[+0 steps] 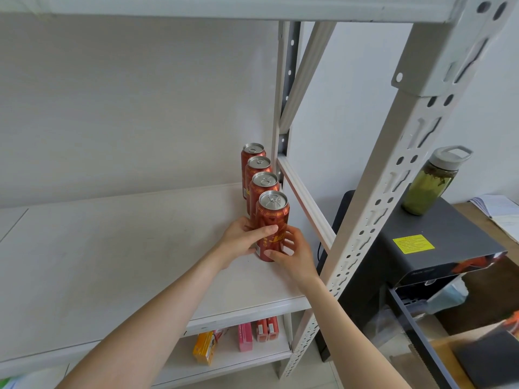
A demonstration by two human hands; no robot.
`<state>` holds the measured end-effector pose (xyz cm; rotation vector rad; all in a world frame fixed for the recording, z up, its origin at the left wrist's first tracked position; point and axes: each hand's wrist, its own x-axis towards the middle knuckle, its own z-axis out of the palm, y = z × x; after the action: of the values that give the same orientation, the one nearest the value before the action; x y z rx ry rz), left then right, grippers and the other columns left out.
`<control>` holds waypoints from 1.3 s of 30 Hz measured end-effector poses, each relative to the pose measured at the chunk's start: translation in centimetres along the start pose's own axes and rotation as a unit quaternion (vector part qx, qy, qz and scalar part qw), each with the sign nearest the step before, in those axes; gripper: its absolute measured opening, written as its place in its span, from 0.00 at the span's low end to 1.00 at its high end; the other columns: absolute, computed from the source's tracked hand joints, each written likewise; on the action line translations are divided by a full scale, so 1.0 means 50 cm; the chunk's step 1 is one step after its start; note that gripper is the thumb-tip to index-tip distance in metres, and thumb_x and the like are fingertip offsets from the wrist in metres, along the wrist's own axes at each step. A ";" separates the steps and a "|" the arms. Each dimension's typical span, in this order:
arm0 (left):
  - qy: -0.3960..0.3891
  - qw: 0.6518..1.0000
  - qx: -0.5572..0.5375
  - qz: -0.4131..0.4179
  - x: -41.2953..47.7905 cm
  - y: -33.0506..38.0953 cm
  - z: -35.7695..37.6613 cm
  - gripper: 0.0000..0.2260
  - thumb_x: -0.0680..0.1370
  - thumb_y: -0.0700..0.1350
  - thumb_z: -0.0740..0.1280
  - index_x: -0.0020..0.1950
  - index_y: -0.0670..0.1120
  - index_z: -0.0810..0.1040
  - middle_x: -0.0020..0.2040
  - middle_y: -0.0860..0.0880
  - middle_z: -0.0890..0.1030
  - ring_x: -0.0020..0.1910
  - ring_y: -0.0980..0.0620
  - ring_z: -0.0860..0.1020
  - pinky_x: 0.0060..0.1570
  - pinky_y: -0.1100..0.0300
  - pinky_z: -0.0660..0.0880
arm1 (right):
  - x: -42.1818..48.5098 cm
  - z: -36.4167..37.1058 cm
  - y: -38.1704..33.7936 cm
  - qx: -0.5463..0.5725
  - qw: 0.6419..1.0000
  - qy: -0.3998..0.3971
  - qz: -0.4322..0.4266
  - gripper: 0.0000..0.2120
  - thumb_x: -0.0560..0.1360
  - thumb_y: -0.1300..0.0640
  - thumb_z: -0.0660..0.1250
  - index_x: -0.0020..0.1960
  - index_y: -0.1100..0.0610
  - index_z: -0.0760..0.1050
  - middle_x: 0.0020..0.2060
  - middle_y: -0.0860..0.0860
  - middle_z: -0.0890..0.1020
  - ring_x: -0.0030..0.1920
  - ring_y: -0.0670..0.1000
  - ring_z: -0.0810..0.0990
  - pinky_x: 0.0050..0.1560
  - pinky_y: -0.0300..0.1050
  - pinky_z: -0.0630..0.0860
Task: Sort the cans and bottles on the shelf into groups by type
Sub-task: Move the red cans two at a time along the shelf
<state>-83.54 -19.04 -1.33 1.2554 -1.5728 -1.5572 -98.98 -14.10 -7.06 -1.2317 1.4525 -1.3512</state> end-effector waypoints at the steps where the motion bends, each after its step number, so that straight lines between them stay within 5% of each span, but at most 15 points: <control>1: 0.000 1.000 -0.001 -0.002 0.000 0.001 0.000 0.12 0.57 0.65 0.76 0.37 0.68 0.81 0.38 0.58 0.85 0.42 0.61 0.83 0.48 0.57 0.81 | 0.001 0.000 0.001 -0.001 1.000 0.000 0.000 0.28 0.68 0.61 0.78 0.63 0.50 0.71 0.57 0.43 0.77 0.56 0.41 0.77 0.45 0.24 0.74; 5: 0.004 1.000 0.004 0.002 0.001 0.003 0.002 0.11 0.57 0.64 0.76 0.37 0.68 0.81 0.37 0.57 0.85 0.41 0.60 0.83 0.47 0.58 0.81 | 0.001 0.002 0.002 -0.015 1.000 0.001 0.002 0.28 0.69 0.60 0.78 0.64 0.50 0.71 0.56 0.42 0.77 0.56 0.41 0.76 0.45 0.24 0.74; 10: 0.002 1.000 0.014 0.006 -0.010 0.013 0.001 0.11 0.58 0.65 0.75 0.37 0.67 0.81 0.38 0.62 0.85 0.39 0.66 0.82 0.34 0.71 0.75 | 0.000 0.005 0.002 -0.045 0.999 0.018 0.015 0.28 0.68 0.58 0.79 0.63 0.49 0.71 0.54 0.38 0.77 0.54 0.39 0.77 0.43 0.28 0.73; 14: 0.014 0.998 0.060 0.019 -0.025 0.012 -0.010 0.08 0.68 0.65 0.71 0.38 0.63 0.82 0.38 0.66 0.83 0.38 0.71 0.79 0.40 0.65 0.70 | -0.014 0.018 0.001 -0.079 0.993 0.072 0.046 0.29 0.67 0.55 0.79 0.64 0.50 0.70 0.53 0.40 0.77 0.54 0.43 0.77 0.51 0.36 0.73; 18: 0.072 0.988 0.129 0.047 -0.055 -0.006 -0.040 0.18 0.73 0.66 0.66 0.47 0.52 0.81 0.47 0.58 0.83 0.51 0.58 0.79 0.45 0.66 0.69 | -0.058 0.025 -0.013 -0.164 0.978 0.119 0.042 0.30 0.70 0.46 0.75 0.67 0.49 0.67 0.60 0.44 0.76 0.61 0.47 0.75 0.56 0.44 0.73; 22: 0.121 0.936 0.317 0.096 -0.110 -0.039 -0.076 0.18 0.80 0.56 0.63 0.60 0.44 0.78 0.62 0.46 0.77 0.63 0.48 0.74 0.59 0.59 0.67 | -0.118 0.035 -0.041 -0.296 0.945 0.137 -0.029 0.27 0.74 0.46 0.70 0.69 0.52 0.67 0.64 0.49 0.77 0.63 0.51 0.75 0.56 0.50 0.76; 29: 0.155 0.801 0.543 0.201 -0.244 -0.081 -0.114 0.22 0.80 0.56 0.62 0.68 0.44 0.73 0.70 0.42 0.72 0.72 0.41 0.66 0.71 0.45 0.63 | -0.217 0.068 -0.069 -0.473 0.866 0.116 -0.114 0.24 0.76 0.47 0.65 0.69 0.54 0.69 0.66 0.51 0.76 0.65 0.56 0.73 0.62 0.55 0.71; 39: 0.162 0.742 0.628 0.169 -0.399 -0.134 -0.161 0.27 0.81 0.61 0.52 0.78 0.52 0.57 0.79 0.45 0.57 0.78 0.44 0.53 0.75 0.41 0.50 | -0.330 0.133 -0.077 -0.590 0.796 0.061 -0.121 0.30 0.77 0.39 0.59 0.75 0.51 0.62 0.74 0.53 0.68 0.73 0.58 0.66 0.71 0.60 0.61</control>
<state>-67.23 -3.54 -2.58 1.5512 -2.4532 0.1854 -88.39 0.58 -5.19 -2.1585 2.4223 -0.5386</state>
